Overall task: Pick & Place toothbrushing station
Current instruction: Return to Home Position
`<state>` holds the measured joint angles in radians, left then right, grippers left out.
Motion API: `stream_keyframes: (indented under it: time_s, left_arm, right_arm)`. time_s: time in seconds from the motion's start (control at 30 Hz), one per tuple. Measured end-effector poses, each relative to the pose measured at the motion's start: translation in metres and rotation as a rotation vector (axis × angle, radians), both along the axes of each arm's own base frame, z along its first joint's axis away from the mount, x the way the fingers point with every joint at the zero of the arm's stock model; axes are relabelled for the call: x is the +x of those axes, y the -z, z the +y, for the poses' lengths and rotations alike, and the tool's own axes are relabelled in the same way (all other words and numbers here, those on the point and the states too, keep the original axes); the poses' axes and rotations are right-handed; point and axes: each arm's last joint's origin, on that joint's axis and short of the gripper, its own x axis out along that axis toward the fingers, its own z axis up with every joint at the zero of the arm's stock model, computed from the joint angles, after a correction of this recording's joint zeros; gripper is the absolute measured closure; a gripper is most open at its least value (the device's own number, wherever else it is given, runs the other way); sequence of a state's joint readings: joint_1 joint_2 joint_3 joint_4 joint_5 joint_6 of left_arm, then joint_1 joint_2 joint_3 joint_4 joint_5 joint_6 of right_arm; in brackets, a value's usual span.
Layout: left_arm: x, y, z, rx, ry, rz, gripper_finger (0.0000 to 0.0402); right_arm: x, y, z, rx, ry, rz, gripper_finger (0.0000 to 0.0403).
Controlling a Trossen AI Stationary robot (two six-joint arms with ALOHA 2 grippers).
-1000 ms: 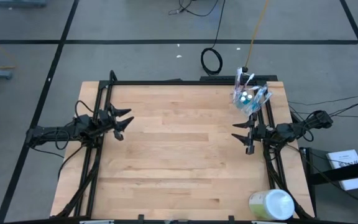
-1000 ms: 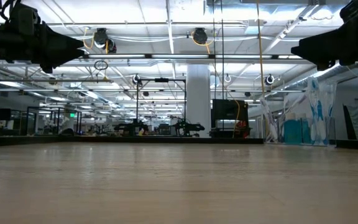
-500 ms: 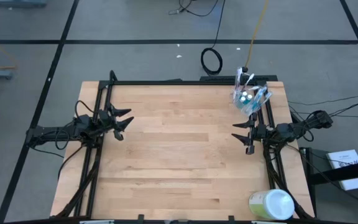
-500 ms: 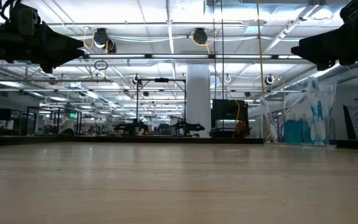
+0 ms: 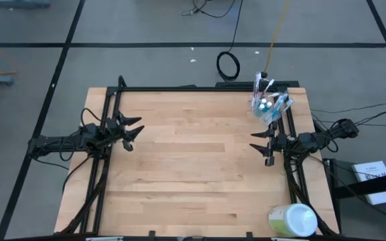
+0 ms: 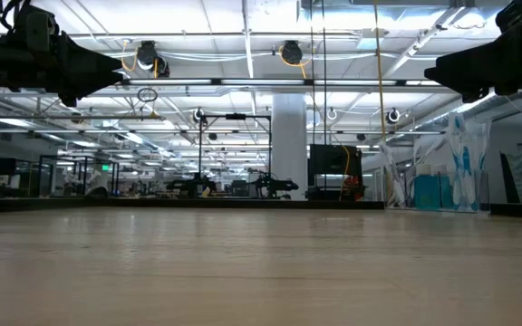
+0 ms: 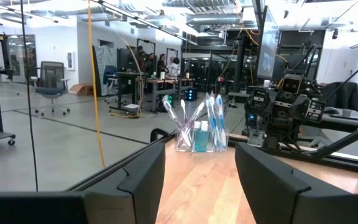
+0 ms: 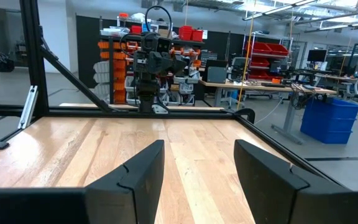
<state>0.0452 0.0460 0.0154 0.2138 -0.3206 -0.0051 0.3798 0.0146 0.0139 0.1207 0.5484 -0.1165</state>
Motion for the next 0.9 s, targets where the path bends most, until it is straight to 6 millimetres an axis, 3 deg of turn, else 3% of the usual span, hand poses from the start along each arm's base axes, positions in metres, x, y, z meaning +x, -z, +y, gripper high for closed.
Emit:
stream_keyframes:
  time_s: [0.9]
  left_arm:
    - [0.0001,0.0003,0.0,0.0,0.0,0.001,0.0201]
  right_arm:
    - [0.0,0.0,0.0,0.0,0.0,0.0,0.0216]
